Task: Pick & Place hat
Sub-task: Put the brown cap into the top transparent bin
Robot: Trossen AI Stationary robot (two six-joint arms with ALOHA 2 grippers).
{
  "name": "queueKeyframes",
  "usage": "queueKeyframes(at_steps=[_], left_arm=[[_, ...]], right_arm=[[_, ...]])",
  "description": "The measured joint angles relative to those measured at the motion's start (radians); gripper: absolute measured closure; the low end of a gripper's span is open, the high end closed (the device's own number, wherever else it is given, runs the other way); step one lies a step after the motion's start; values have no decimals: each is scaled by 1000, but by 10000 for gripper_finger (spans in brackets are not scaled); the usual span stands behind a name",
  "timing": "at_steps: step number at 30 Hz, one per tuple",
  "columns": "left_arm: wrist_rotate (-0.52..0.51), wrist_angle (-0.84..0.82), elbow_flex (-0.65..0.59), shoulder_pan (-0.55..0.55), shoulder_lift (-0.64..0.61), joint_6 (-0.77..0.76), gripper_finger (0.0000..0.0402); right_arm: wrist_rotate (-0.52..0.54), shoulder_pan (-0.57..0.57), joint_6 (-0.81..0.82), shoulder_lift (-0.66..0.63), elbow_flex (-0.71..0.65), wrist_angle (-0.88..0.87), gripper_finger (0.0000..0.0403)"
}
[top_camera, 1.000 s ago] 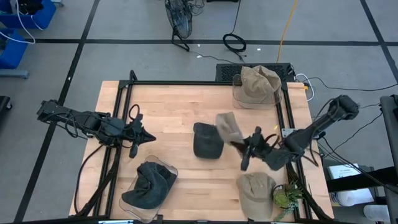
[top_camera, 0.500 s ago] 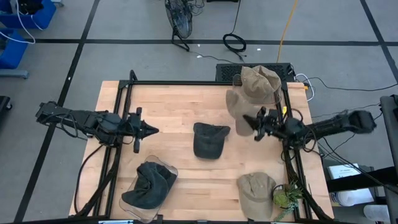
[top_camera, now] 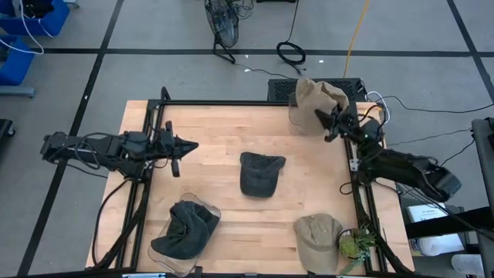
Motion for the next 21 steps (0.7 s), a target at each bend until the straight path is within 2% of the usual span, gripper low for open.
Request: queueKeyframes(at_steps=[4, 12, 17, 21], left_arm=[[0, 0, 0, 25, 0, -3, 395], [0, -5, 0, 49, 0, -60, 398], [3, -7, 0, 49, 0, -90, 395], [38, -13, 0, 49, 0, -112, 398]], right_arm=[[-65, -59, 7, 145, 51, 117, 403], [-137, -60, -100, 429, 200, 239, 403], [-132, -59, -208, 511, 165, 291, 403], [-56, -48, -317, 551, 132, 355, 403]])
